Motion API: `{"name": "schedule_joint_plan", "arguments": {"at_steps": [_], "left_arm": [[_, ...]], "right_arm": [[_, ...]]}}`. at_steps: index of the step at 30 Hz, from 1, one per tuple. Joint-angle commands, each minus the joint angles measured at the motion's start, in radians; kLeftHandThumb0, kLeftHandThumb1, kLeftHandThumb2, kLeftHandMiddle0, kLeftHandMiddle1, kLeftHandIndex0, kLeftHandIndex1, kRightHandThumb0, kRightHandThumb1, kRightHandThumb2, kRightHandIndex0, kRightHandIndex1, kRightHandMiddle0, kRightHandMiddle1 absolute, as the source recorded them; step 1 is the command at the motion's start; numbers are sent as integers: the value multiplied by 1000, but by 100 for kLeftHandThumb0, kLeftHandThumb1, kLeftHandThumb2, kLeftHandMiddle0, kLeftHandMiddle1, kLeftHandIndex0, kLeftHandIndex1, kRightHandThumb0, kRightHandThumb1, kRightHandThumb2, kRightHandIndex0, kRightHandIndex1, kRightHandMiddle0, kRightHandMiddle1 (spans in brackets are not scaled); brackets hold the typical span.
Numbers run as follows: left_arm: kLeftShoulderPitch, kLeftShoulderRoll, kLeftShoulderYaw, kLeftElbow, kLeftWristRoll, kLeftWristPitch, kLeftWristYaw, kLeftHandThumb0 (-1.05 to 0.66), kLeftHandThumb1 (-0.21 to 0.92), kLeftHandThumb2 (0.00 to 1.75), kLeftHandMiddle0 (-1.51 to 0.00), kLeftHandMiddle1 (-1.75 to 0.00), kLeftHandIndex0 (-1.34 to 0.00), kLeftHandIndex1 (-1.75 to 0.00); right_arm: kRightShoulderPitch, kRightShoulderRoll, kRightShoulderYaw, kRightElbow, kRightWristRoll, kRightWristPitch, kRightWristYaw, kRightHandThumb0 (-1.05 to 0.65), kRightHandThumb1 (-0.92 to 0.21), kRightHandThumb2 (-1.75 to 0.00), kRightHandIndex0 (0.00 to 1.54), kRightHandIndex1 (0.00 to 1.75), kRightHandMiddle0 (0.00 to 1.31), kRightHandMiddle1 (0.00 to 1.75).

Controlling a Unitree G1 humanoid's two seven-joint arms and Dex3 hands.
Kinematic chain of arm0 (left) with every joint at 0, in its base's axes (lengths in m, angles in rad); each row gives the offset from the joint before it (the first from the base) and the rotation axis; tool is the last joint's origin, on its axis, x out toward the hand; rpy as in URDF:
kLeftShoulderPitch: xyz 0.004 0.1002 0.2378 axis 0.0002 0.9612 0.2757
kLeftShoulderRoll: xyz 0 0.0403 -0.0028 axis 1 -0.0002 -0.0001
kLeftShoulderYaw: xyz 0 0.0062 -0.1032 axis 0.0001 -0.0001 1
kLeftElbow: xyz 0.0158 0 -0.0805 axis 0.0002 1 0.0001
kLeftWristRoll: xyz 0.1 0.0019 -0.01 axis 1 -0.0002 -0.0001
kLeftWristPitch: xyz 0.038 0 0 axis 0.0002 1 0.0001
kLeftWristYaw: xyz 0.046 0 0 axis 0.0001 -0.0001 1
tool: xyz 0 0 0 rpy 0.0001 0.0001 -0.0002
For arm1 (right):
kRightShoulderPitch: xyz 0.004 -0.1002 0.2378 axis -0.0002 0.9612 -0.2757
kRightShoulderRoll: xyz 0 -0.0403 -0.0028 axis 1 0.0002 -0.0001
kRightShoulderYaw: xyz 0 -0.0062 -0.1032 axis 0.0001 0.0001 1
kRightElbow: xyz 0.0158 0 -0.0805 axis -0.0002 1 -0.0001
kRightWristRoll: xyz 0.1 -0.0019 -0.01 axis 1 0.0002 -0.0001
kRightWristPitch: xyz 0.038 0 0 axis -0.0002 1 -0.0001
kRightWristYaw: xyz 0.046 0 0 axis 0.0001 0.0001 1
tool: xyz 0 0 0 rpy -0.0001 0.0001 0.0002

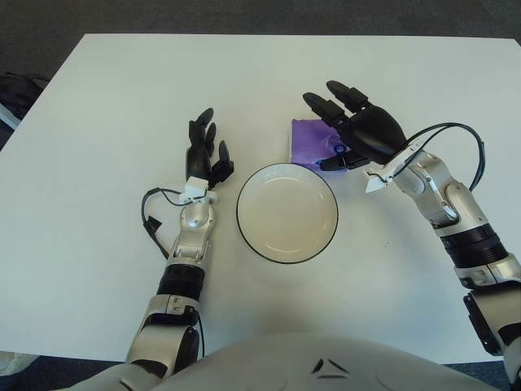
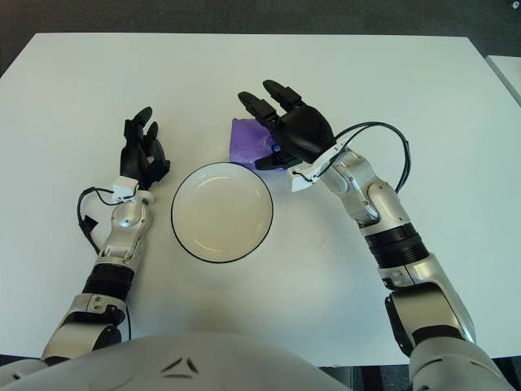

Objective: Put the tissue paper into the plate.

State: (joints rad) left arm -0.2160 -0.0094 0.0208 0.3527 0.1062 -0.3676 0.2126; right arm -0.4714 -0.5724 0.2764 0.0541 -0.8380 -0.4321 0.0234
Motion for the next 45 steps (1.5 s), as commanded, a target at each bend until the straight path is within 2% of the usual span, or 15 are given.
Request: {"name": "schedule_joint_plan", "arguments": {"at_steps": [1, 25, 45], "left_arm": [[76, -6, -4, 80, 6, 36, -3, -67, 92, 79, -36, 0, 0, -71], [70, -7, -3, 89, 15, 42, 14, -72, 92, 80, -36, 0, 0, -73], [72, -1, -5, 82, 19, 54, 8, -72, 92, 81, -36, 0, 0, -71]], "right_arm": [[-27, -23, 15, 27, -30, -30, -27, -105, -92, -58, 0, 0, 0, 0], [-132, -80, 52, 152, -84, -119, -41, -105, -92, -67, 0, 0, 0, 0], [-151, -125, 63, 166, -80, -150, 2, -105, -92, -66, 0, 0, 0, 0]]}}
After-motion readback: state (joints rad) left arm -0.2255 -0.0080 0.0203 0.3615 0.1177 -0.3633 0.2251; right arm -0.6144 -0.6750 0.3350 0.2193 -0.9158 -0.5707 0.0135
